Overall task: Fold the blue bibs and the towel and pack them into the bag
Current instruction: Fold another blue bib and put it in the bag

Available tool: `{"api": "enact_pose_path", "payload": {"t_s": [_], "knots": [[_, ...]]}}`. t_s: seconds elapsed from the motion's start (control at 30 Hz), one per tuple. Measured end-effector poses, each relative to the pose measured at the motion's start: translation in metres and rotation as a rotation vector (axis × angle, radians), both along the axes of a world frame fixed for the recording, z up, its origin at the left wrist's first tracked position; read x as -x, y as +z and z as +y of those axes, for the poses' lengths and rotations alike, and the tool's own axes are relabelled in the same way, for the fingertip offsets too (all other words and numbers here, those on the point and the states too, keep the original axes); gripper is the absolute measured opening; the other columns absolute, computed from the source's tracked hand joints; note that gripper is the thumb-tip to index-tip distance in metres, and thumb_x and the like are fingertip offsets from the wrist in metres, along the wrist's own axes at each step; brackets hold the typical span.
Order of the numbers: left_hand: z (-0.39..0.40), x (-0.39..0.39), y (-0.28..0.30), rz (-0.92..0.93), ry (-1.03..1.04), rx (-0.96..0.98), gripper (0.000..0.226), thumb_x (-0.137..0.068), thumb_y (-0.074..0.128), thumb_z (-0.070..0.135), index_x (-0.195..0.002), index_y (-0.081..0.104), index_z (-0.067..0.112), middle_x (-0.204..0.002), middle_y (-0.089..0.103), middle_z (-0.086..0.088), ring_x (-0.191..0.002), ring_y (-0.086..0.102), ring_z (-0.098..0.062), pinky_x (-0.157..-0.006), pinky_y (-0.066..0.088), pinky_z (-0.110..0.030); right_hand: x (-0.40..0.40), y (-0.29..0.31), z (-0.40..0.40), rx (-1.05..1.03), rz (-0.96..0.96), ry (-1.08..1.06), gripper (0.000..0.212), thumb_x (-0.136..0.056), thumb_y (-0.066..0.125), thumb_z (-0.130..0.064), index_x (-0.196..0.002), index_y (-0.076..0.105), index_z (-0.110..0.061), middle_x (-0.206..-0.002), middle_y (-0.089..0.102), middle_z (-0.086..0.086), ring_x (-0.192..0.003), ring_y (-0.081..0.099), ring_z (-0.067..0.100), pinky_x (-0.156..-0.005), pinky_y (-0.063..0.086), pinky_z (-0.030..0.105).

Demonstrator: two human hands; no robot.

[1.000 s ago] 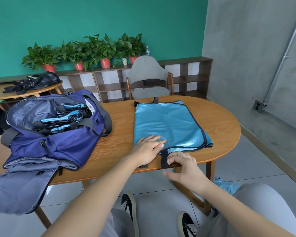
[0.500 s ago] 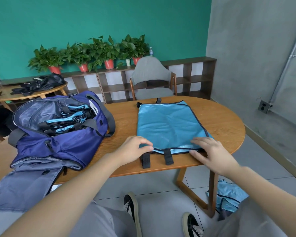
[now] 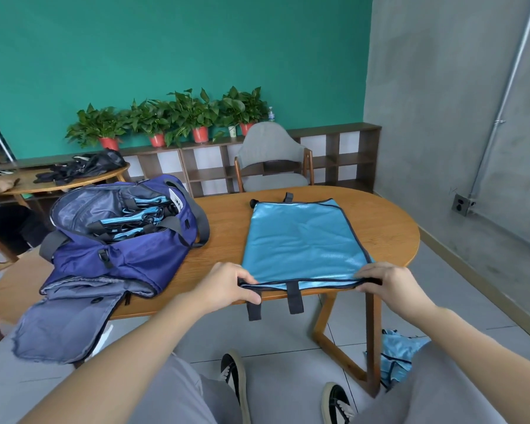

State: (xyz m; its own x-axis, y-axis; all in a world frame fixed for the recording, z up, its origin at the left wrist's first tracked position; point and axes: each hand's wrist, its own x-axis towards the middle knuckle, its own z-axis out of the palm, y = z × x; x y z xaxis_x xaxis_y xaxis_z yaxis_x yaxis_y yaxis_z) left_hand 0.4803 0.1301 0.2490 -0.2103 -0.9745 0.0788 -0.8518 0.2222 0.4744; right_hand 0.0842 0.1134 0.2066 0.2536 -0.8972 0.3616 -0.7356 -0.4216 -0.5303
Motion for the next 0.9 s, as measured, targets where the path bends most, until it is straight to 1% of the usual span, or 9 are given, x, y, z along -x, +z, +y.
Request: {"api": "enact_pose_path", "payload": {"t_s": [0.13, 0.23, 0.3, 0.43, 0.53, 0.67, 0.73, 0.8, 0.9], "knots": [[0.018, 0.005, -0.002, -0.039, 0.033, 0.038, 0.039, -0.065, 0.093, 0.044, -0.099, 0.081, 0.030, -0.106, 0.073, 0.015, -0.099, 0.063, -0.003, -0.092, 0.050, -0.026, -0.002, 0.004, 0.007, 0.014, -0.021, 0.003, 0.017, -0.082, 0.082, -0.016, -0.098, 0.080, -0.021, -0.096, 0.071, -0.015, -0.096, 0.060, -0.001, -0.094, 0.047, 0.021], [0.028, 0.010, -0.003, -0.080, 0.045, 0.087, 0.023, -0.074, 0.088, 0.040, -0.093, 0.080, 0.030, -0.096, 0.072, 0.017, -0.089, 0.064, -0.004, -0.087, 0.053, -0.032, -0.005, 0.010, 0.013, -0.005, 0.071, 0.033, 0.012, -0.090, 0.075, -0.021, -0.098, 0.075, -0.029, -0.093, 0.067, -0.014, -0.097, 0.058, 0.008, -0.088, 0.047, 0.026], [0.033, 0.010, 0.002, -0.062, 0.050, 0.083, 0.014, -0.079, 0.084, 0.039, -0.089, 0.078, 0.032, -0.089, 0.071, 0.018, -0.083, 0.063, -0.002, -0.082, 0.054, -0.032, -0.005, 0.016, 0.017, -0.037, 0.092, 0.066, 0.012, -0.093, 0.071, -0.025, -0.095, 0.069, -0.037, -0.092, 0.067, -0.015, -0.094, 0.058, 0.006, -0.082, 0.047, 0.023], [0.042, 0.010, 0.023, 0.110, 0.078, 0.135, 0.011, -0.084, 0.079, 0.032, -0.080, 0.071, 0.027, -0.077, 0.070, 0.015, -0.067, 0.060, 0.001, -0.066, 0.047, -0.022, -0.007, 0.041, 0.028, -0.146, -0.019, 0.092, 0.005, -0.097, 0.065, -0.031, -0.099, 0.070, -0.030, -0.092, 0.071, -0.013, -0.086, 0.064, -0.001, -0.079, 0.055, 0.025], [0.037, 0.007, 0.049, 0.292, 0.073, 0.132, 0.011, -0.086, 0.080, 0.023, -0.080, 0.070, 0.021, -0.078, 0.074, 0.007, -0.069, 0.064, -0.002, -0.069, 0.051, -0.027, -0.010, 0.067, 0.026, -0.176, -0.146, 0.107, 0.008, -0.095, 0.069, -0.032, -0.094, 0.074, -0.026, -0.087, 0.075, -0.009, -0.083, 0.069, 0.004, -0.076, 0.056, 0.024], [0.019, 0.000, 0.078, 0.443, 0.050, 0.119, 0.007, -0.087, 0.080, 0.023, -0.086, 0.075, 0.018, -0.082, 0.077, -0.001, -0.079, 0.072, -0.014, -0.072, 0.054, -0.033, -0.018, 0.103, 0.009, -0.234, -0.334, 0.114, 0.015, -0.092, 0.073, -0.025, -0.083, 0.074, -0.013, -0.076, 0.075, -0.003, -0.067, 0.068, 0.007, -0.058, 0.048, 0.019], [0.003, -0.003, 0.085, 0.499, 0.051, 0.106, 0.008, -0.088, 0.080, 0.024, -0.091, 0.077, 0.017, -0.086, 0.078, -0.003, -0.087, 0.075, -0.023, -0.080, 0.057, -0.040, -0.022, 0.115, -0.009, -0.271, -0.422, 0.111, 0.019, -0.091, 0.074, -0.025, -0.085, 0.073, -0.007, -0.081, 0.076, 0.007, -0.071, 0.071, 0.020, -0.063, 0.053, 0.027], [-0.021, -0.008, 0.084, 0.509, 0.065, 0.113, 0.012, -0.087, 0.080, 0.031, -0.093, 0.078, 0.021, -0.088, 0.078, -0.005, -0.087, 0.075, -0.024, -0.080, 0.057, -0.043, -0.027, 0.119, -0.035, -0.307, -0.468, 0.093, 0.023, -0.090, 0.076, -0.026, -0.088, 0.073, -0.004, -0.086, 0.075, 0.015, -0.074, 0.071, 0.029, -0.068, 0.054, 0.037], [-0.064, -0.017, 0.073, 0.498, 0.090, 0.105, 0.018, -0.086, 0.079, 0.044, -0.095, 0.078, 0.028, -0.089, 0.077, -0.009, -0.086, 0.073, -0.027, -0.076, 0.056, -0.046, -0.035, 0.116, -0.079, -0.367, -0.508, 0.051, 0.022, -0.089, 0.077, -0.026, -0.086, 0.073, -0.005, -0.085, 0.075, 0.015, -0.072, 0.070, 0.026, -0.068, 0.054, 0.037]]}}
